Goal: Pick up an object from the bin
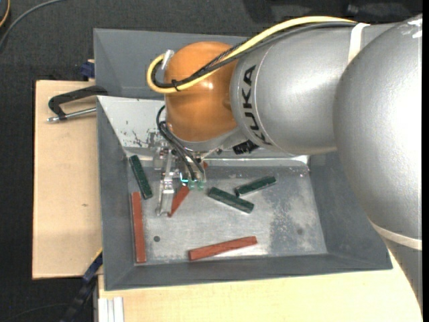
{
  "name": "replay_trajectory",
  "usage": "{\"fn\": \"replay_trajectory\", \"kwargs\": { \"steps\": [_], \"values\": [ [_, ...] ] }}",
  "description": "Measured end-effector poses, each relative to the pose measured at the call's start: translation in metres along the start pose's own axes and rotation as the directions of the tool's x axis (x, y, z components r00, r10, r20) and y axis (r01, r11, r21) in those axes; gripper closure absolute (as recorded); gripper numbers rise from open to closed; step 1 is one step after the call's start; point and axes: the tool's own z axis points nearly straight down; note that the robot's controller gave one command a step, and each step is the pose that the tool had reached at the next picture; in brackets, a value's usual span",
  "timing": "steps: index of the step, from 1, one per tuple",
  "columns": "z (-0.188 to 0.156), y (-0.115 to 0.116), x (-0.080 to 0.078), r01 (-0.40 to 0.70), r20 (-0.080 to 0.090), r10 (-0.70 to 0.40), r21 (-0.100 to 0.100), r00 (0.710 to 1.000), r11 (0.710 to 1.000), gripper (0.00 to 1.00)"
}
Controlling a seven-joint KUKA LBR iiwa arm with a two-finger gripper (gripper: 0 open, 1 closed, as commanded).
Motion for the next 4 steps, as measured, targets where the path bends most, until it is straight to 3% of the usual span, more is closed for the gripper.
{"fn": "replay_trajectory", "kwargs": {
  "steps": [1,2,3,4],
  "values": [
    [0.103,-0.049,-0.017,0.455,0.002,-0.455,0.004,0.89,0.89,0.0],
    [0.069,-0.048,-0.02,0.656,0.015,-0.656,0.008,0.755,0.755,0.0],
    [0.07,-0.059,-0.024,0.857,0.01,-0.857,0.01,0.515,0.515,0.0],
    [0.101,-0.049,-0.038,0.94,0.008,-0.94,0.01,0.34,0.34,0.0]
  ]
}}
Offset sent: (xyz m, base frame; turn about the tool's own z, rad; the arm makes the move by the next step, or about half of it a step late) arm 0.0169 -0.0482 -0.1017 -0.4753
